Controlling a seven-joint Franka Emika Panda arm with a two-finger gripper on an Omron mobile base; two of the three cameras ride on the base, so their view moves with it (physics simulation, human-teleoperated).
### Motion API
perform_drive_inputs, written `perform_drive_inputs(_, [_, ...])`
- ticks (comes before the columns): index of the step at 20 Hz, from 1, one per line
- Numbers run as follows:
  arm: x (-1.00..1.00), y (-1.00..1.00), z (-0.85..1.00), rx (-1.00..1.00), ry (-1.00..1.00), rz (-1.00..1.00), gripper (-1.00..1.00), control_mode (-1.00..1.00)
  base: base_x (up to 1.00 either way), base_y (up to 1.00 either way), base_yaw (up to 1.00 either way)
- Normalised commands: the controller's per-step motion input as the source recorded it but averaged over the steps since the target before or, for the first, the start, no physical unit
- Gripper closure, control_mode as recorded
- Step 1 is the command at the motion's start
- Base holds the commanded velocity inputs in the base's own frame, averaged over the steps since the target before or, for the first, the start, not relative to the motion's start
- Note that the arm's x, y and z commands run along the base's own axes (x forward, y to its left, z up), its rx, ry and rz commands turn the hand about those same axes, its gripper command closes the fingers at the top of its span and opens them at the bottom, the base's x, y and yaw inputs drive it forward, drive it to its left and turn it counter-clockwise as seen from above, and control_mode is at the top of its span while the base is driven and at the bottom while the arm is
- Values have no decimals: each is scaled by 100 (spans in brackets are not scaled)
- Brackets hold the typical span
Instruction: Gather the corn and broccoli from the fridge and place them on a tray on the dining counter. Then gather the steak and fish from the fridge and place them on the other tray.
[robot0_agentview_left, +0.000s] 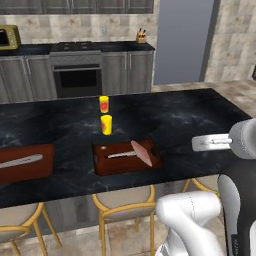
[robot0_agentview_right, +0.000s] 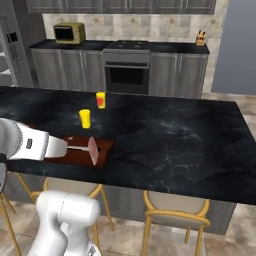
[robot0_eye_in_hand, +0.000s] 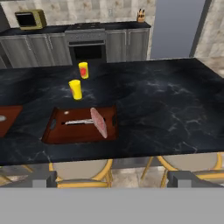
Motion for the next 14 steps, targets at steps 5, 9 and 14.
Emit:
perform_drive_inputs(5, [0, 0, 0, 0, 0, 0, -100, 100, -100, 69, 3])
perform_drive_inputs(9, [0, 0, 0, 0, 0, 0, -100, 100, -88, 100, 17])
perform_drive_inputs(14, [0, 0, 0, 0, 0, 0, -100, 100, -47, 100, 10])
